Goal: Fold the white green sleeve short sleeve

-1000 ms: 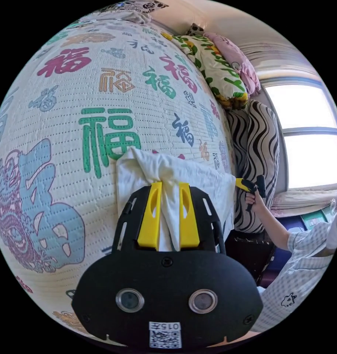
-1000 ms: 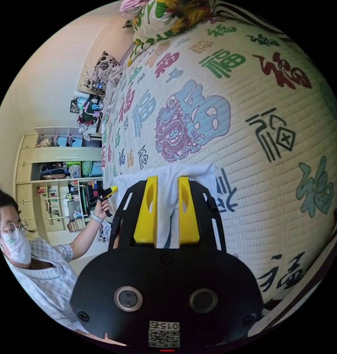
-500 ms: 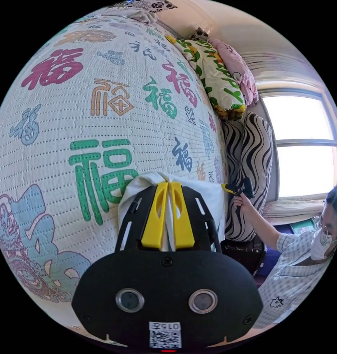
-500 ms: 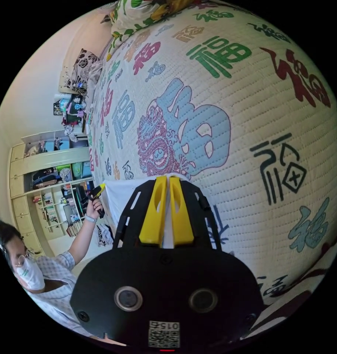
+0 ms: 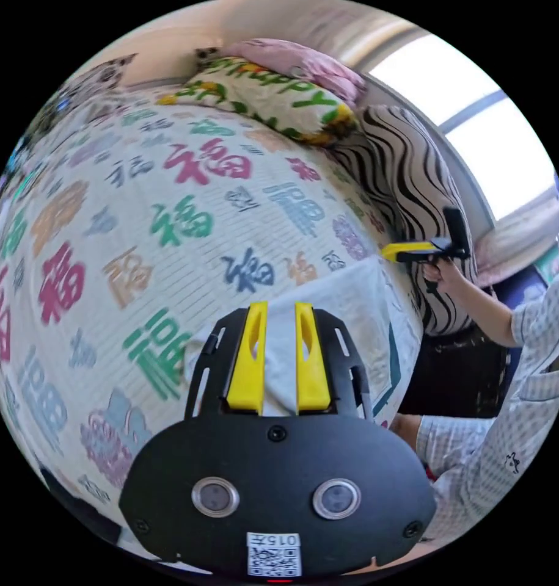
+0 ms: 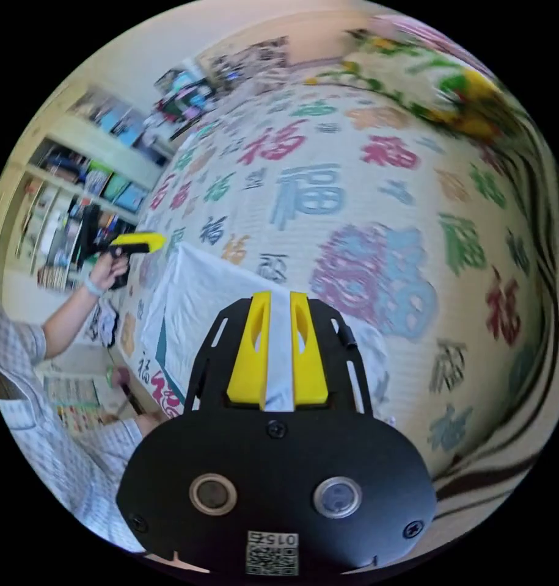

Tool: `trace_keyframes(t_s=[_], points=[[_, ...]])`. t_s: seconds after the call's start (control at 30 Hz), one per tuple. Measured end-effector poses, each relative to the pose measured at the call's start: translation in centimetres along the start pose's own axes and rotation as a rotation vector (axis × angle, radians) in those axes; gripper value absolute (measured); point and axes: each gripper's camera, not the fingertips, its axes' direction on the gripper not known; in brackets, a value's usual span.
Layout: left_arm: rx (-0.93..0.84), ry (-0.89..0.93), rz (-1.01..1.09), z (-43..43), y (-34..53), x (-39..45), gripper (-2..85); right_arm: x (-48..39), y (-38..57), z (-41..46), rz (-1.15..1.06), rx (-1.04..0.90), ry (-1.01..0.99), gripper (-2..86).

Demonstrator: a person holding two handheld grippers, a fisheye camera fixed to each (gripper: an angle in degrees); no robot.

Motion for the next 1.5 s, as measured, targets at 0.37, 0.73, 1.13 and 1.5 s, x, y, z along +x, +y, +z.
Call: trace_keyframes(t_s=[0.37,0.73,1.13,1.5], points=[[-0.516,0.168,0.523,14.2,-10.2,7.0,5.3,-12.7,-17.8,16.8,-0.59,-0.537,-0.062,6.6],[-0.625,0.294,0.423,11.7,-8.4,1.6,0.1,-8.0,-21.0,17.9,-0.538,-0.729,-0.144,4.6],[-0.619,0.182,0.343,4.7,-5.4,-0.9,-0.4,-7.2,-19.4,16.4,-0.391,-0.753,0.109,-0.2],[-0.22,0.029,-0.371,-10.5,16.9,-0.4,7.2,-24.3,-25.3,13.7,-0.346,-0.409,0.007,5.3]])
